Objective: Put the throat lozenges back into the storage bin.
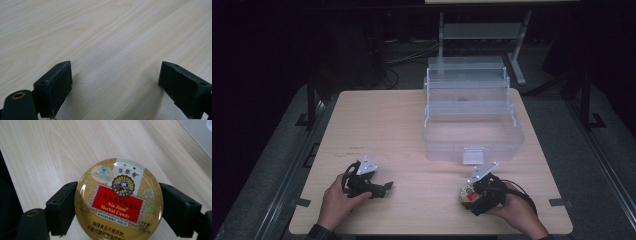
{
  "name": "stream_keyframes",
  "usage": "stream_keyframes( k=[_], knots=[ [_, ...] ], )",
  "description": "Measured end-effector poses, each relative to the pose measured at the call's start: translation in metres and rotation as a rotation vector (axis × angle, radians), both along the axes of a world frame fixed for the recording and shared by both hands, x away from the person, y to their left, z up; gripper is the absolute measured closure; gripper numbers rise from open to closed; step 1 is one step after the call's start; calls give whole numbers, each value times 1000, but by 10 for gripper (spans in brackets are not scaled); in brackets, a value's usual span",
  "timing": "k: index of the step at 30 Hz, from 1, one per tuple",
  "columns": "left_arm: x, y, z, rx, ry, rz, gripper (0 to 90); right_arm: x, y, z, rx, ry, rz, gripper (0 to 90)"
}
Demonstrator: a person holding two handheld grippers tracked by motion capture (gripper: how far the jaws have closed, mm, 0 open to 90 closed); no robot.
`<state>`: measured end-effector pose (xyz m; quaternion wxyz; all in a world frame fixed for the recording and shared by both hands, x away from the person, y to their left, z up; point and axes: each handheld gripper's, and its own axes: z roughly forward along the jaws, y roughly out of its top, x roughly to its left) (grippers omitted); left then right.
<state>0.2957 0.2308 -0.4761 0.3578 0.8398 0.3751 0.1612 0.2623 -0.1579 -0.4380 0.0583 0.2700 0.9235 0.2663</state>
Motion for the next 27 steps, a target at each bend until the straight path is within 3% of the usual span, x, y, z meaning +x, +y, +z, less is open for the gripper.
stream_keyframes(
  k=[27],
  knots=[
    [0, 0, 0, 0, 0, 0, 110, 4, -32, 16, 8, -19, -90, 195]
  ],
)
